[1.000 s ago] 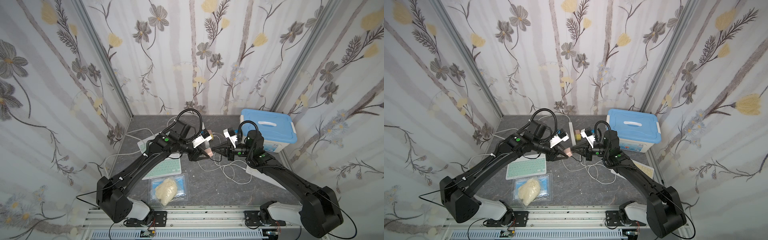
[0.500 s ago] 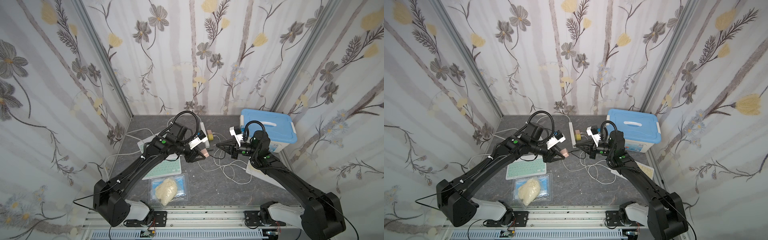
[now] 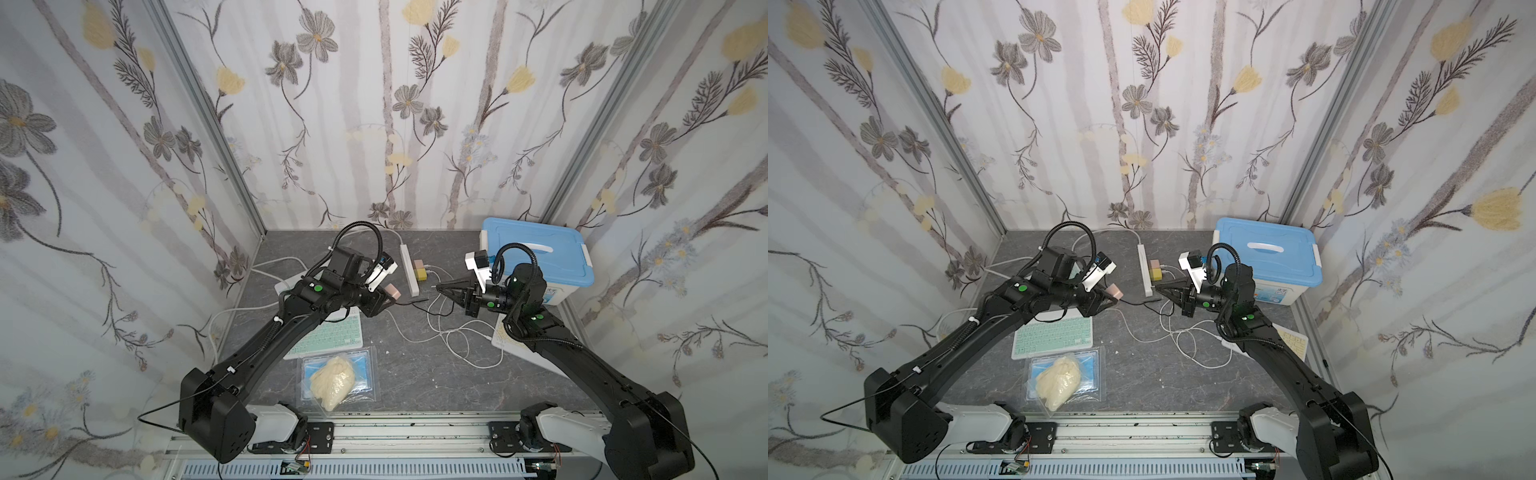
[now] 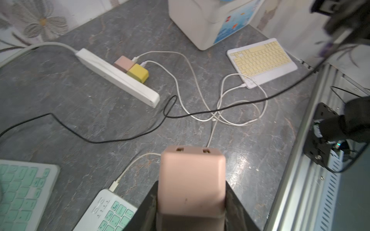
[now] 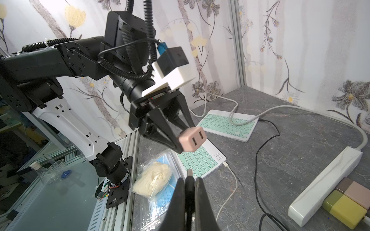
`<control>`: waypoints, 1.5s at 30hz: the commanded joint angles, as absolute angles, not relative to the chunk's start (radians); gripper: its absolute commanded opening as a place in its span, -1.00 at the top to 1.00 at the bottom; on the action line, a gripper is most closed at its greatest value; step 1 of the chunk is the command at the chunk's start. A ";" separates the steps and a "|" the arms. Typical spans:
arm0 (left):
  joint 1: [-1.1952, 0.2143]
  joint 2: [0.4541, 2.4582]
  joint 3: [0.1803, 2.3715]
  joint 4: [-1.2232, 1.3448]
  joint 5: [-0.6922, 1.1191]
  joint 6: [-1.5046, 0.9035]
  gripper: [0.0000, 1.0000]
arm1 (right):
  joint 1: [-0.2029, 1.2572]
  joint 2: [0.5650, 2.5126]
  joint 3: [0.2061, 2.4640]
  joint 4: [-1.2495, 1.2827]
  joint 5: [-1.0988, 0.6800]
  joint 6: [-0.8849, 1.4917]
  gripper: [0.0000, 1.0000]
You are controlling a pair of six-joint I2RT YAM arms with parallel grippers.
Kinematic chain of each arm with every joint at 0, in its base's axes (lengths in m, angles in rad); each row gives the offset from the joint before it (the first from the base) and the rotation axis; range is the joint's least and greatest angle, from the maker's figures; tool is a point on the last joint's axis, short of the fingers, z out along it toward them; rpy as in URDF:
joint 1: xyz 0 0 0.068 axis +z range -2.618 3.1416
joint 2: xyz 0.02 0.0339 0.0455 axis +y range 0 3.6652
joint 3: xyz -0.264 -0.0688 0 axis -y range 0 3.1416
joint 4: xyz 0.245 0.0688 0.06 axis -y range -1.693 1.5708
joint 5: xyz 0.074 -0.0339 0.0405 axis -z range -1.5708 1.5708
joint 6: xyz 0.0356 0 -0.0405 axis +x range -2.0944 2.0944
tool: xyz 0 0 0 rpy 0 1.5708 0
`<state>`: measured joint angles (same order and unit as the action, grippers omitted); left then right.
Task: Unplug the wireless keyboard
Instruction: Place the plug at the center of the board.
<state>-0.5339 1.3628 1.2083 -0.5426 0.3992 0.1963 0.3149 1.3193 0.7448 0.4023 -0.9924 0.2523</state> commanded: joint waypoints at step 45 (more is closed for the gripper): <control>-0.355 2.663 2.480 -0.849 -0.081 -0.236 1.00 | 0.457 1.267 0.687 0.240 -0.837 0.176 1.00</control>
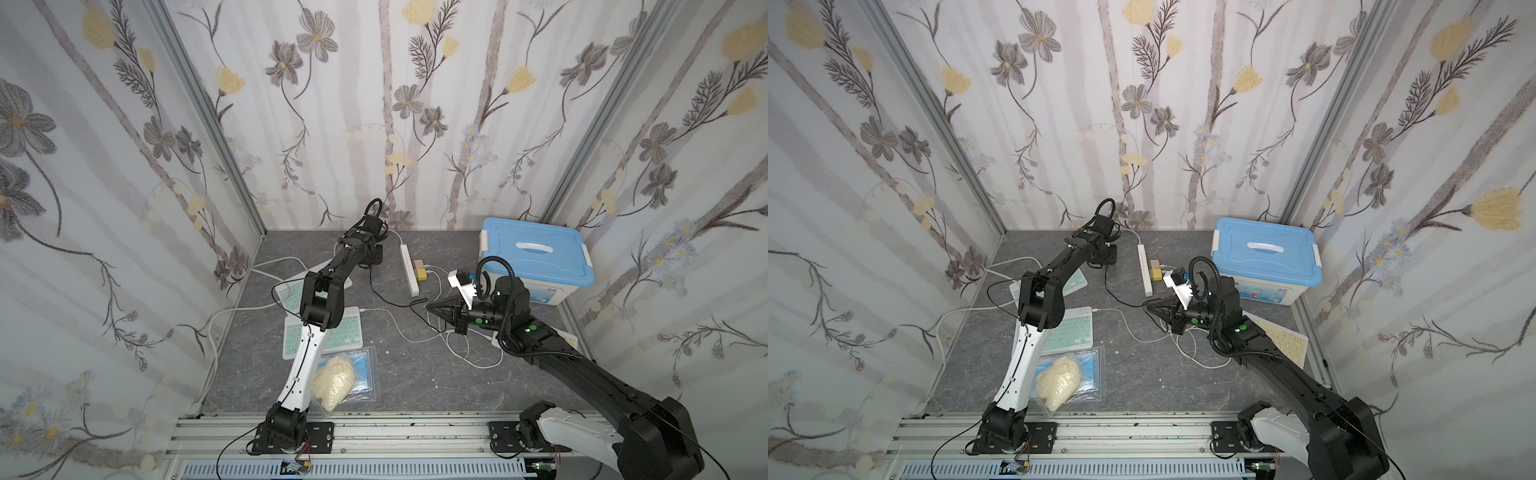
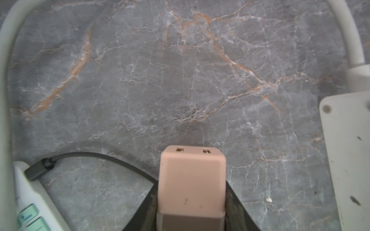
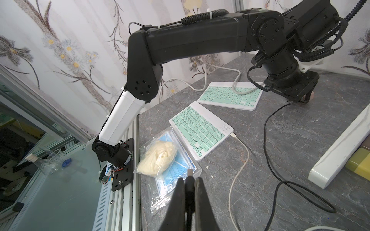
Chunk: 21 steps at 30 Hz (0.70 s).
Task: Unplug the wireless keyboard
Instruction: Place the plug at the center of the board.
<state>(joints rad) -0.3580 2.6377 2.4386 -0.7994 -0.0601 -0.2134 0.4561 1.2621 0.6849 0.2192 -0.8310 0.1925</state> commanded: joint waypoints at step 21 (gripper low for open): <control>-0.349 2.683 2.517 -0.870 -0.048 -0.250 -0.22 | 0.457 1.274 0.689 0.242 -0.832 0.179 1.00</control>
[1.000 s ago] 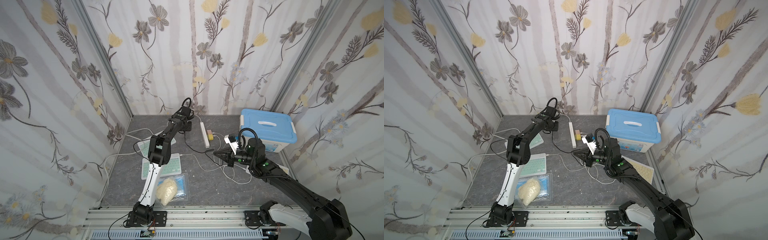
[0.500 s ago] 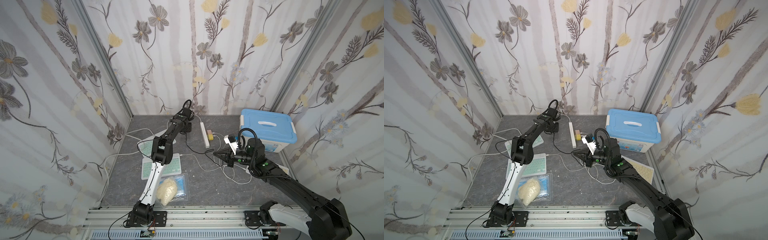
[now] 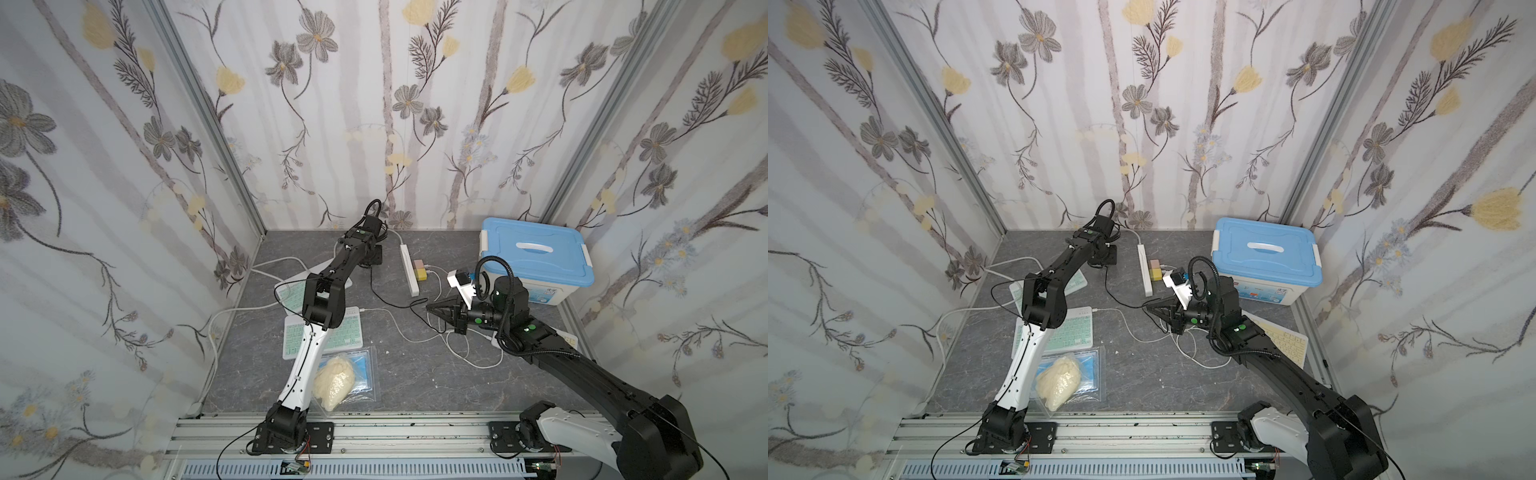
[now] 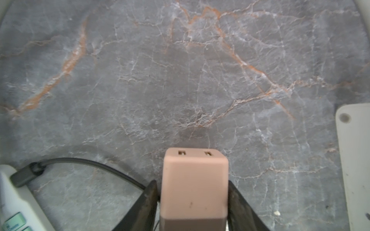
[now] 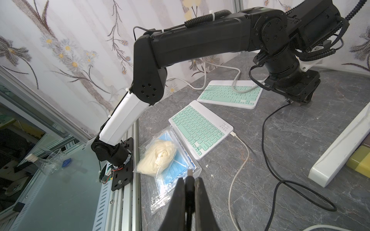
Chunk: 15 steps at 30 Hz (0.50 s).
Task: Unplug the wireless keyboard
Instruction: Place the plug at the center of the board.
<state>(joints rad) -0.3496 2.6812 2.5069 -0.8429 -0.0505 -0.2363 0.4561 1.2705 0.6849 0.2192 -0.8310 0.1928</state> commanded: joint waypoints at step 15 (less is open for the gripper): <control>-0.365 2.394 2.246 -0.773 -0.055 -0.245 -0.57 | 0.457 1.266 0.680 0.237 -0.791 0.175 1.00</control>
